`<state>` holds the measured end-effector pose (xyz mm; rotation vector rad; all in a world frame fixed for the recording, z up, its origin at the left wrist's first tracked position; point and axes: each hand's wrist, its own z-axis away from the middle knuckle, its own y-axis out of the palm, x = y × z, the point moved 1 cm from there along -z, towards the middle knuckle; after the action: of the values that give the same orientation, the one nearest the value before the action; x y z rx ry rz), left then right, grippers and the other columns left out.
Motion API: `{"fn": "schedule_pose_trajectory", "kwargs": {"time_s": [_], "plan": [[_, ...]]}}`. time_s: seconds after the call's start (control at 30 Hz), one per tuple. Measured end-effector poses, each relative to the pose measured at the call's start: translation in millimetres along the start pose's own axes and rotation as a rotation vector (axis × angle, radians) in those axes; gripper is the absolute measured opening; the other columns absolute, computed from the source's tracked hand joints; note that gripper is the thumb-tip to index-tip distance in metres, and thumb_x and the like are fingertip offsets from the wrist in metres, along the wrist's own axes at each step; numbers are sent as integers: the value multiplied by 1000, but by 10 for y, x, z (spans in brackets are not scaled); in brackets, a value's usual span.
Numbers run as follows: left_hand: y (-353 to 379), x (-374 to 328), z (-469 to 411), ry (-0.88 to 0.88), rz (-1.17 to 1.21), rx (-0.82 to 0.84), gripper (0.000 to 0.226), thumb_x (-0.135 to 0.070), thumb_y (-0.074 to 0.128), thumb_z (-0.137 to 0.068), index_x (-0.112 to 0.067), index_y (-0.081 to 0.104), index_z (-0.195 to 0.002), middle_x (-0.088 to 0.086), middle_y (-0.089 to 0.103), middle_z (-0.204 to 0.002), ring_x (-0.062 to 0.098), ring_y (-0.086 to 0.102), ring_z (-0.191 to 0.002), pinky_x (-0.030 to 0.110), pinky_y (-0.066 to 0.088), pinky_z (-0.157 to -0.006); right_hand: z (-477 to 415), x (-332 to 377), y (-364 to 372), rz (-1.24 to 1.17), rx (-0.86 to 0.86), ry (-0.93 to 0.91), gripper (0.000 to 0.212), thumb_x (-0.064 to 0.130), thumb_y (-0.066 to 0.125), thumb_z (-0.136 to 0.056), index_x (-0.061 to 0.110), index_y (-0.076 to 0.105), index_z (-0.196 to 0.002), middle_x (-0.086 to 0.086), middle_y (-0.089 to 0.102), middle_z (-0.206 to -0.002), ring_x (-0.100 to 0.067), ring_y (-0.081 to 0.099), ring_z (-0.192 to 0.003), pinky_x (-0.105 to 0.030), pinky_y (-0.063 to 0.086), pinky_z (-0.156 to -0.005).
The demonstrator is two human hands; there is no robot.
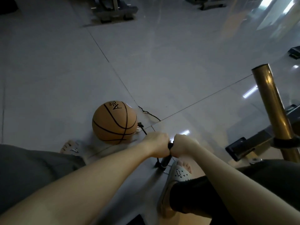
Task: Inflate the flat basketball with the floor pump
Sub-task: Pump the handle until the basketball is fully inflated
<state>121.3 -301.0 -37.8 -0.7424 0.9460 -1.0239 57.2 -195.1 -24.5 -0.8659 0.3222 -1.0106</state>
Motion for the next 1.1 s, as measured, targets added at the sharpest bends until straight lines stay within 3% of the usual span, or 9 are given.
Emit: {"fn": "schedule_pose_trajectory", "kwargs": {"time_s": [0.17,0.27,0.33,0.4,0.47,0.53,0.67,0.87,1.1], "plan": [[-120,-16,78,69,12,65,14,-29,67,-84,-17,59,-82,3,60,-76,26,61,-71,29,40,-51,99,38,-36,12,77,48,21,26,70,-70,15,58,-82,-4,63,-75,-21,66,-70,-31,59,-67],[-279,328,193,89,290,246,41,-41,81,-78,-20,59,-105,2,64,-98,21,63,-89,38,54,-74,55,157,-59,-30,163,-82,54,46,79,-67,18,56,-107,-4,66,-94,-21,69,-79,-39,61,-73],[-368,685,235,3,514,257,53,-53,84,-72,-24,60,-110,-1,67,-103,16,65,-95,35,55,-82,35,183,-24,148,1,-118,52,54,74,-73,20,55,-107,0,64,-91,-18,64,-81,-35,56,-75],[-410,1156,186,-129,613,94,59,-63,83,-68,-25,63,-109,-2,69,-105,16,66,-97,36,55,-88,-42,205,10,247,-145,-112,38,44,67,-82,19,58,-109,1,61,-88,-17,61,-81,-31,53,-75],[-372,1667,97,-321,432,-230,65,-62,81,-70,-21,62,-117,1,65,-116,19,63,-105,38,54,-90,-122,238,6,224,-184,-65,27,29,60,-85,17,60,-109,1,59,-84,-18,62,-80,-31,56,-75],[-271,2112,12,-574,182,-466,91,-66,81,-66,-21,48,-138,10,47,-139,30,50,-126,45,47,-99,-209,270,-28,204,-200,-18,19,22,56,-85,15,58,-103,1,56,-80,-18,62,-77,-29,57,-71],[-76,2516,-204,-792,469,-270,153,-78,83,-46,-35,-12,-158,15,-2,-166,44,13,-150,62,21,-116,-331,235,-65,149,-224,62,5,19,53,-84,15,51,-87,0,58,-77,-18,61,-67,-26,48,-54],[161,2305,-368,-691,426,-359,147,-76,84,-44,-38,-3,-156,13,8,-163,45,19,-146,61,31,-114,-368,162,-34,98,-261,63,8,22,56,-84,15,54,-88,0,57,-75,-16,57,-62,-26,46,-51],[341,1782,-335,-706,281,-440,141,-70,84,-52,-36,-3,-157,17,2,-164,44,5,-149,62,23,-116,-331,155,-46,52,-200,46,16,28,60,-81,14,55,-88,-3,62,-75,-20,65,-63,-28,54,-55]]}}
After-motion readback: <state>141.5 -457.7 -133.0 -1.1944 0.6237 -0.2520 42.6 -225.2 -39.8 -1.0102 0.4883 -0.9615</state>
